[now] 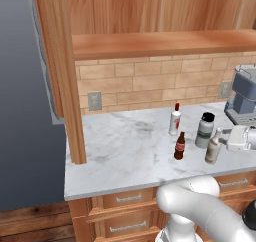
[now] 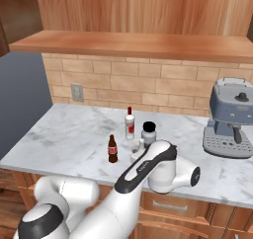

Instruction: Sort all alcoholic drinks to one cabinet, and non-alcoholic drinks to the other.

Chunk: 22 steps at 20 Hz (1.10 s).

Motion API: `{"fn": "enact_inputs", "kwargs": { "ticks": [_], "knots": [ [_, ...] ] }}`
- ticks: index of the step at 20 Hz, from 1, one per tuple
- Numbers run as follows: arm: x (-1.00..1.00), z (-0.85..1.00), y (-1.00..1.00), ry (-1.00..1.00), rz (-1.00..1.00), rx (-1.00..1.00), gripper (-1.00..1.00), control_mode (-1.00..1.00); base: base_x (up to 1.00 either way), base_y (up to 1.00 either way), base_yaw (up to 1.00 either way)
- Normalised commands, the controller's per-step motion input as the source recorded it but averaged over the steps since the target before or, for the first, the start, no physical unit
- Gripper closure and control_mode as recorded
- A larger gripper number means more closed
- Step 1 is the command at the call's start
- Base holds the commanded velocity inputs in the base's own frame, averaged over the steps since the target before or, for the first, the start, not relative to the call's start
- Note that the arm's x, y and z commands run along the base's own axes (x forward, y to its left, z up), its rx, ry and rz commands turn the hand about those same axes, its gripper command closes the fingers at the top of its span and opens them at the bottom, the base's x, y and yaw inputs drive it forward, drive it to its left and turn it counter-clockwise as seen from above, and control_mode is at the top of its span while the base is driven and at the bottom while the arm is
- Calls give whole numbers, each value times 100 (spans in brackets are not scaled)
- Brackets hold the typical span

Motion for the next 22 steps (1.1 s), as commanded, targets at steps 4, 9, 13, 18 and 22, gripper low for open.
{"fn": "enact_inputs", "kwargs": {
  "ticks": [4, 9, 13, 18, 22],
  "knots": [
    [5, 0, 8, 0, -2, 0, -100, -100, 0, 0, 0],
    [14, -3, 2, 0, -2, 0, -100, -100, 0, 0, 0],
    [14, -8, 0, 0, -2, 0, -100, -100, 0, 0, 0],
    [8, -13, 0, 0, -1, 0, -100, -100, 0, 0, 0],
    [10, -7, 0, 0, -2, 0, -100, -100, 0, 0, 0]
  ]
}}
